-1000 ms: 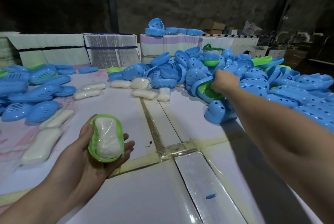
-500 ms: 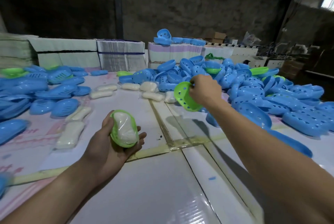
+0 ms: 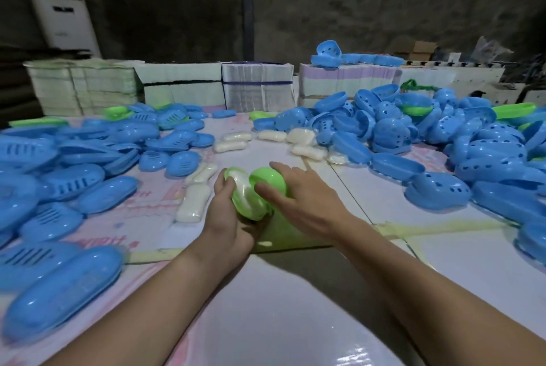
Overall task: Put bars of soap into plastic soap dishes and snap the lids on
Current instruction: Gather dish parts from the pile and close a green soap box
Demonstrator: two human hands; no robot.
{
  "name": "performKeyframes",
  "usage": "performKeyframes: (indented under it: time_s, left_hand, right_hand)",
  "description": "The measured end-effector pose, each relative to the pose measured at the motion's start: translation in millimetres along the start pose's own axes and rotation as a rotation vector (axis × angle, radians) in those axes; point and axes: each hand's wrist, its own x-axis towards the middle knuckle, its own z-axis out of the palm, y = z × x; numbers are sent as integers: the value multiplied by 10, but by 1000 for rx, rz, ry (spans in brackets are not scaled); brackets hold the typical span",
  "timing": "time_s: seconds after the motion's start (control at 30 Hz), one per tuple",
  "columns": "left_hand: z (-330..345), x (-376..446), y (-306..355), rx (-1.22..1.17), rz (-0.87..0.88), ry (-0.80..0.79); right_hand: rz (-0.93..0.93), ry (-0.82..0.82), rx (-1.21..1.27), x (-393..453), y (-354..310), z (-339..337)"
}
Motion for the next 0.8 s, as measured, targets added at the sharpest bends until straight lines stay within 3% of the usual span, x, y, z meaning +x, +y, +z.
performKeyframes:
  time_s: [0.2, 0.43, 0.6, 0.8]
  left_hand:
    - [-18, 7, 34, -14, -123, -17]
    - [-16, -10, 44, 82, -114, -76]
    - [-10, -32, 23, 110, -122, -115]
    - [14, -79, -20, 84, -70, -222]
  right_hand:
    - [-119, -223, -68, -68, 37, 19]
    - [-101, -52, -78, -90, 3, 23]
    - [-101, -48, -95, -89, -5, 55]
    - [36, 51, 294, -72, -26, 74]
